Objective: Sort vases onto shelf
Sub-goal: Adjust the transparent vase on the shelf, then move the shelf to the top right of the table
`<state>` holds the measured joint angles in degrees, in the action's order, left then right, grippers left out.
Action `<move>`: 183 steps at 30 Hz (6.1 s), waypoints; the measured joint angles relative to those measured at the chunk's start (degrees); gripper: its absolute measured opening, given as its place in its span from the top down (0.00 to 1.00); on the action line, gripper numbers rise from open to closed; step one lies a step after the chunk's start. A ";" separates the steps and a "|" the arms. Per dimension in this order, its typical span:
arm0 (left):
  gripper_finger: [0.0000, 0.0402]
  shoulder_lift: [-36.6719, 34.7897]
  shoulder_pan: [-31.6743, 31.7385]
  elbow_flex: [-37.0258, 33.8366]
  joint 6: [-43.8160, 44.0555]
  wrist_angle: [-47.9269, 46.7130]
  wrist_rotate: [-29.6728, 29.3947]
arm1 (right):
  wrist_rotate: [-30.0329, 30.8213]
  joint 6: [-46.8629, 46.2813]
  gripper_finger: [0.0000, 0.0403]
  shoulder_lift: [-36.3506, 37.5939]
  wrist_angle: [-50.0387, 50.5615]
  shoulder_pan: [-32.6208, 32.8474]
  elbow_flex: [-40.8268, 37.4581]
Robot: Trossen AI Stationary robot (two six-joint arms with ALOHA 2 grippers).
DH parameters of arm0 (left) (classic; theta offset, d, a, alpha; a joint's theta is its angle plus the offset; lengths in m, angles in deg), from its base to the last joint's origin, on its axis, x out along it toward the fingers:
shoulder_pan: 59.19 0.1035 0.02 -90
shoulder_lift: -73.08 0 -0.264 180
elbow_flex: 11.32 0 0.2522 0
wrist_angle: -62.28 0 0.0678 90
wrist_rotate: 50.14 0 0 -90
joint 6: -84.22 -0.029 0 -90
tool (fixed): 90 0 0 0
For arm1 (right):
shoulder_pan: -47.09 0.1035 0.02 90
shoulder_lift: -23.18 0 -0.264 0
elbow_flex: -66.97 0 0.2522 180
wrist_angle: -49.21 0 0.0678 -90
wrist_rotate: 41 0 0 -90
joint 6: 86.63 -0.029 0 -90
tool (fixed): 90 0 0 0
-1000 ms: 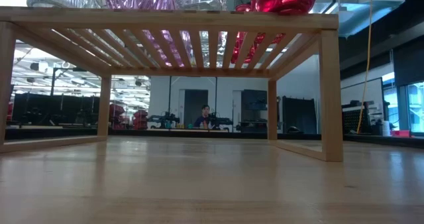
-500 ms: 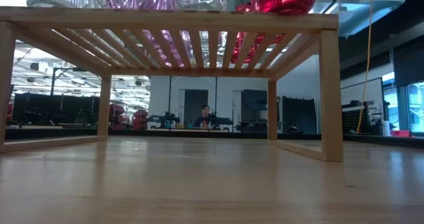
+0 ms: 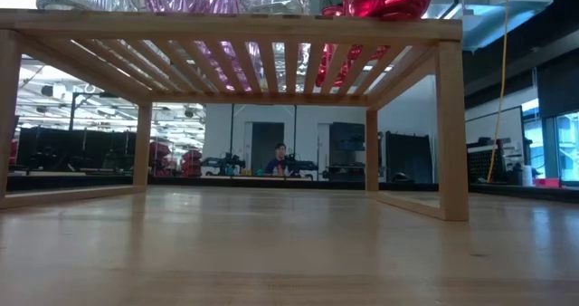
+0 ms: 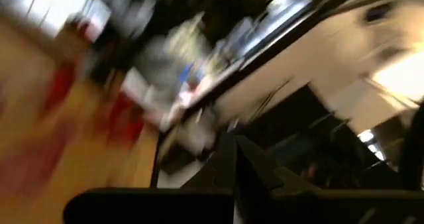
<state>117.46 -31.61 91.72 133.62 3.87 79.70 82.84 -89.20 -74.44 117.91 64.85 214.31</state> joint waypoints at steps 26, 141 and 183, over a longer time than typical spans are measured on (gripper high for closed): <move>1.00 0.04 -0.02 -18.50 -10.61 -45.32 -2.94 | 9.66 6.88 0.74 5.28 20.82 -0.15 -0.09; 1.00 30.31 -83.61 -32.99 73.00 -5.65 -103.44 | 1.03 7.65 0.74 5.85 21.12 -0.87 -0.11; 1.00 28.72 -89.79 -32.97 65.47 -25.00 -75.25 | -1.95 5.59 0.74 5.85 21.38 -0.87 -0.11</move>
<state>146.18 -121.40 58.75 199.08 -21.13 4.45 80.90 -83.61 -68.59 139.29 63.98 214.20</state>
